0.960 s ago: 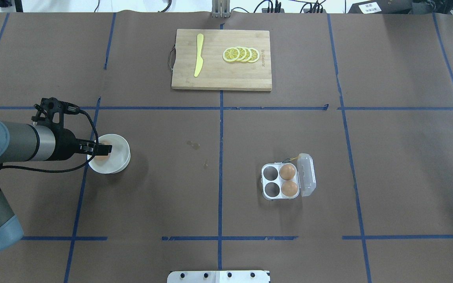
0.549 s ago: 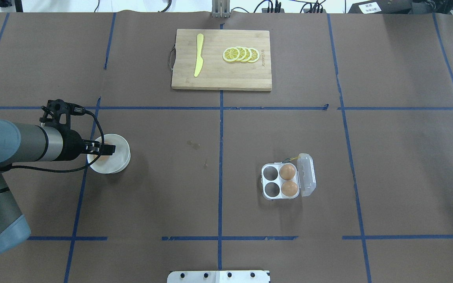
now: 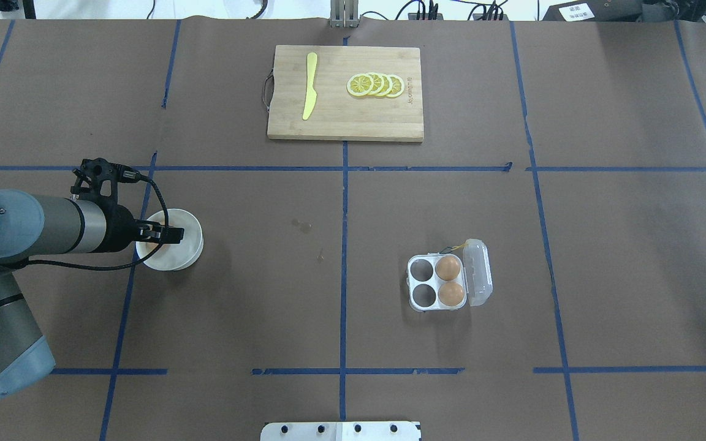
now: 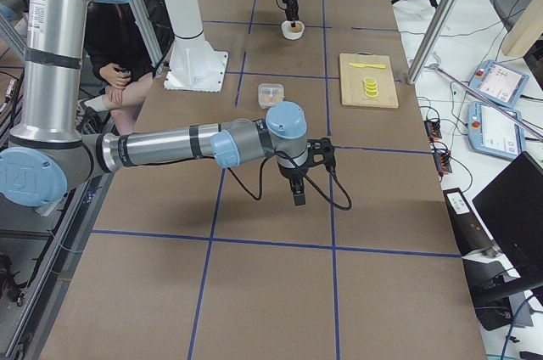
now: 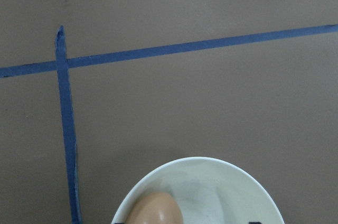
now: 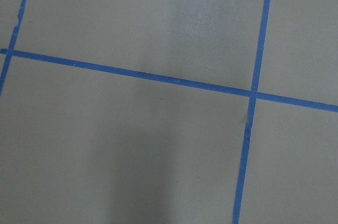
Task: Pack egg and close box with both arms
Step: 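Descend the left gripper into the bowl and close on the egg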
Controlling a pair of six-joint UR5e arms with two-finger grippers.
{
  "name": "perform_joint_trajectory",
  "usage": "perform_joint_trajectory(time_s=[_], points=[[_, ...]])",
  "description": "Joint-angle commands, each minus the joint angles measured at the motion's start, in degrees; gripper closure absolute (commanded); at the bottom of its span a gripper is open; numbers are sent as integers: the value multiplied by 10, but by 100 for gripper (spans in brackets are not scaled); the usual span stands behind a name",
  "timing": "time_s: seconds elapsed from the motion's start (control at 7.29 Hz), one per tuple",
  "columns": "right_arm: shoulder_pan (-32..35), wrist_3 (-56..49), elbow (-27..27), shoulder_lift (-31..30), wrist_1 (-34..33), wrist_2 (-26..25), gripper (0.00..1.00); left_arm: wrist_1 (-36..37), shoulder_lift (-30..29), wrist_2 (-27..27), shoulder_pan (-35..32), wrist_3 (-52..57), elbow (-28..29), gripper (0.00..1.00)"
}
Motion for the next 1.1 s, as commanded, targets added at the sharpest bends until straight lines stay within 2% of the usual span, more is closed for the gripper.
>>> perform_joint_trajectory(time_s=[0.0,0.96], points=[[0,0,-1,0,0,0,0,0,-1,0,7,0,8,18],[0,-1,-2,0,0,0,0,0,-5,0,18,0,13,18]])
